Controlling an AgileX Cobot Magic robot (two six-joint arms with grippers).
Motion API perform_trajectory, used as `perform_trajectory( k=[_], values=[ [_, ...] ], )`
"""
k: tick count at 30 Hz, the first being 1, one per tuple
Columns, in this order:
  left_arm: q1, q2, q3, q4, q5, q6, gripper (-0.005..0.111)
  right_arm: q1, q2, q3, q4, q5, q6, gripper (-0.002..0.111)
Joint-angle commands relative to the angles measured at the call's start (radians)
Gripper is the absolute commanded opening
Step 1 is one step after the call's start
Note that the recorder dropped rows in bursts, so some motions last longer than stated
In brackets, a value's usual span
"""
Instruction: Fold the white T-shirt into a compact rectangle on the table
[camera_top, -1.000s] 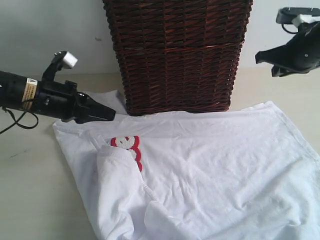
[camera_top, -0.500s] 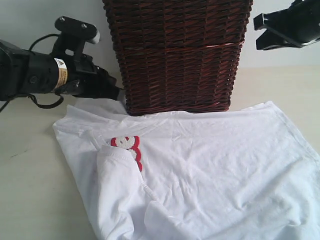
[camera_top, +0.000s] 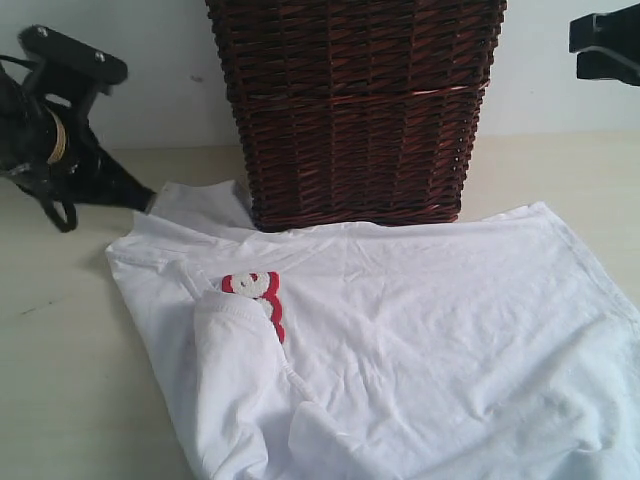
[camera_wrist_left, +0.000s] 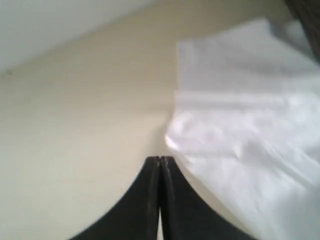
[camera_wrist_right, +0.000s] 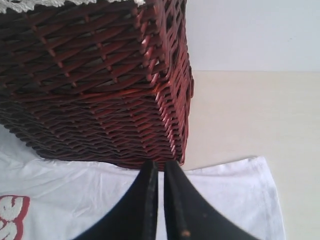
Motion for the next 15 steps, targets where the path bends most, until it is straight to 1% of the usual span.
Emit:
perform_trajectory(
  k=[1,3,4,5,6,8,9,11,12,13,15],
  values=[
    [-0.009,0.003,-0.076,-0.881,0.171,0.999,0.0,-0.005,-0.097,0.066,0.022,-0.035,-0.015,0.005],
    [-0.043,0.01,-0.076,-1.078,0.206,1.308,0.0,-0.005,-0.13,0.087,0.019,-0.035,-0.017,0.005],
    [-0.067,0.016,-0.076,-1.146,0.233,1.432,0.0,-0.005,-0.145,0.094,0.02,-0.031,-0.017,0.005],
    [-0.089,0.026,-0.076,-1.192,0.243,1.497,0.001,-0.005,-0.153,0.101,0.02,-0.023,-0.017,0.005],
    [-0.119,0.034,-0.074,-1.215,0.235,1.523,0.004,-0.005,-0.163,0.108,0.02,-0.017,-0.017,0.005],
    [-0.178,0.053,-0.074,-1.202,0.19,1.538,0.014,-0.005,-0.175,0.124,0.022,-0.014,-0.029,0.005],
    [-0.212,0.069,-0.074,-1.177,0.167,1.538,0.023,-0.005,-0.18,0.134,0.026,-0.014,-0.036,0.005],
    [-0.254,0.091,-0.074,-1.125,0.14,1.538,0.039,-0.005,-0.186,0.154,0.026,-0.014,-0.036,0.005],
    [-0.272,0.108,-0.074,-1.083,0.124,1.536,0.053,-0.005,-0.186,0.164,0.026,-0.014,-0.036,0.005],
    [-0.286,0.12,-0.074,-1.053,0.098,1.528,0.063,-0.005,-0.186,0.175,0.026,-0.014,-0.045,0.005],
    [-0.301,0.148,-0.074,-0.988,0.028,1.46,0.071,-0.005,-0.186,0.196,0.026,-0.022,-0.062,0.005]
  ],
)
